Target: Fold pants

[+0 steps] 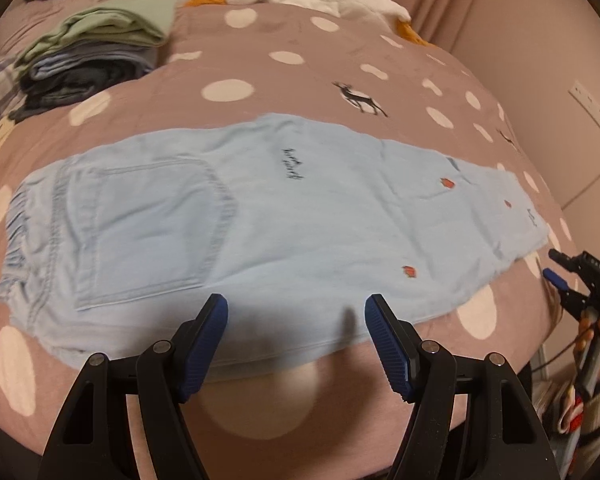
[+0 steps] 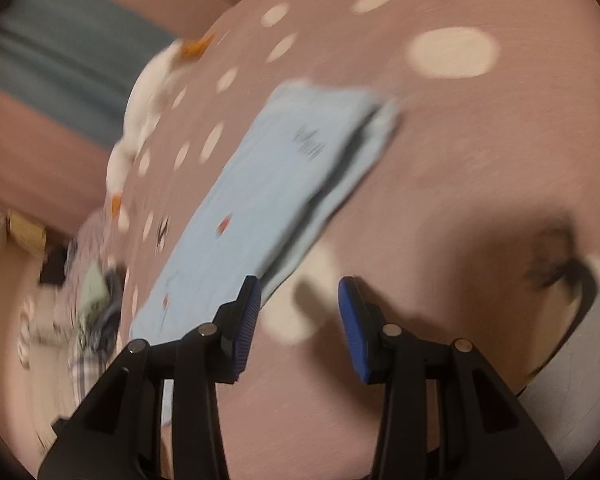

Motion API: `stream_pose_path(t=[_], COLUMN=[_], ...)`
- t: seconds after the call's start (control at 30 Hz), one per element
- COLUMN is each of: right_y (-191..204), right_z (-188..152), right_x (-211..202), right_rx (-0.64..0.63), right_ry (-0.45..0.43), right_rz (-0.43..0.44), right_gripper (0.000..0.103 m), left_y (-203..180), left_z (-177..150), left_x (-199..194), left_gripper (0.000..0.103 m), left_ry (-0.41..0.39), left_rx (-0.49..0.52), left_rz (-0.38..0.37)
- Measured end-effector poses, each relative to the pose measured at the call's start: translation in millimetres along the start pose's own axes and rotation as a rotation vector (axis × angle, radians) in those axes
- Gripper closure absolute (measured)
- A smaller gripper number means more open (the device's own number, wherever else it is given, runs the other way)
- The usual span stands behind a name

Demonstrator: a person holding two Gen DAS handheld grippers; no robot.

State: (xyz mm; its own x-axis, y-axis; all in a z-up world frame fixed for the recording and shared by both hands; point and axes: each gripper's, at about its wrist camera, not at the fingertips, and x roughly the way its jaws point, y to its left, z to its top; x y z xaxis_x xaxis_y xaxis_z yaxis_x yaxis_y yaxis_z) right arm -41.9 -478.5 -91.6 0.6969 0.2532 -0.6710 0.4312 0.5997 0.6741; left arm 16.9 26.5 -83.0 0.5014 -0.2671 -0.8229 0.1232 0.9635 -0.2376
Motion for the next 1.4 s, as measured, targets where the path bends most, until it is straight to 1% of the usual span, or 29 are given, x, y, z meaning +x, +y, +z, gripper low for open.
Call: stream_pose_path(t=[0.13, 0.27, 0.43, 0.5, 0.53, 0.57, 0.6, 0.73, 0.8, 0.83, 0.87, 0.9, 1.07, 1.13, 1.2, 1.23, 1.27, 1.3, 1.37, 1.4], right_y=[-14, -12, -15, -15, -15, -15, -16, -22, -25, -29, -33, -37, -20, 1, 28, 46, 65, 80, 113, 126], right_z=[13, 28, 51, 57, 58, 58, 59, 64, 68, 68, 67, 66, 67, 66, 60, 54, 45, 36, 9, -5], right_x=[5, 15, 26, 29, 31, 32, 32, 21, 17, 22, 29, 33, 18, 7, 1, -1, -2, -1, 4, 7], right_rx=[0.083, 0.082, 0.068, 0.055, 0.043, 0.03, 0.026, 0.026, 0.026, 0.032, 0.049, 0.057, -0.002, -0.09, -0.211, -0.288, -0.378, -0.446, -0.599, -0.66], right_ry=[-0.024, -0.05, -0.082, -0.09, -0.089, -0.084, -0.073, -0.074, -0.083, -0.067, -0.047, -0.045, -0.094, -0.136, -0.152, -0.153, -0.156, -0.159, -0.162, -0.162], right_rz=[0.051, 0.062, 0.083, 0.073, 0.068, 0.062, 0.069, 0.088, 0.058, 0.051, 0.045, 0.054, 0.074, 0.085, 0.081, 0.083, 0.081, 0.072, 0.048, 0.048], right_gripper=[0.064, 0.062, 0.061, 0.067, 0.075, 0.088, 0.096, 0.098, 0.098, 0.098, 0.098, 0.1, 0.098, 0.098, 0.097, 0.097, 0.097, 0.097, 0.096, 0.096], left_y=[-12, -29, -54, -60, -62, -63, -62, -61, -61, -61, -61, -61, -60, -59, -56, -55, -53, -52, -51, -52], left_z=[7, 17, 21, 21, 21, 21, 21, 19, 17, 16, 16, 15, 16, 20, 26, 29, 32, 33, 38, 40], left_x=[7, 18, 36, 44, 47, 49, 50, 54, 57, 58, 58, 58, 53, 49, 42, 40, 40, 41, 46, 49], left_gripper=[0.033, 0.033, 0.033, 0.033, 0.033, 0.033, 0.033, 0.033, 0.033, 0.032, 0.03, 0.026, 0.025, 0.025, 0.025, 0.025, 0.025, 0.025, 0.025, 0.025], left_ry=[0.01, 0.017, 0.043, 0.064, 0.072, 0.081, 0.087, 0.109, 0.121, 0.12, 0.119, 0.116, 0.114, 0.108, 0.096, 0.094, 0.099, 0.105, 0.12, 0.13], left_rx=[0.008, 0.002, 0.057, 0.071, 0.074, 0.075, 0.075, 0.091, 0.109, 0.116, 0.118, 0.117, 0.088, 0.055, -0.01, -0.046, -0.099, -0.137, -0.229, -0.264], left_rz=[-0.007, -0.064, -0.061, -0.048, -0.042, -0.034, -0.03, -0.016, -0.007, -0.006, -0.009, -0.018, -0.035, -0.064, -0.136, -0.184, -0.263, -0.318, -0.44, -0.481])
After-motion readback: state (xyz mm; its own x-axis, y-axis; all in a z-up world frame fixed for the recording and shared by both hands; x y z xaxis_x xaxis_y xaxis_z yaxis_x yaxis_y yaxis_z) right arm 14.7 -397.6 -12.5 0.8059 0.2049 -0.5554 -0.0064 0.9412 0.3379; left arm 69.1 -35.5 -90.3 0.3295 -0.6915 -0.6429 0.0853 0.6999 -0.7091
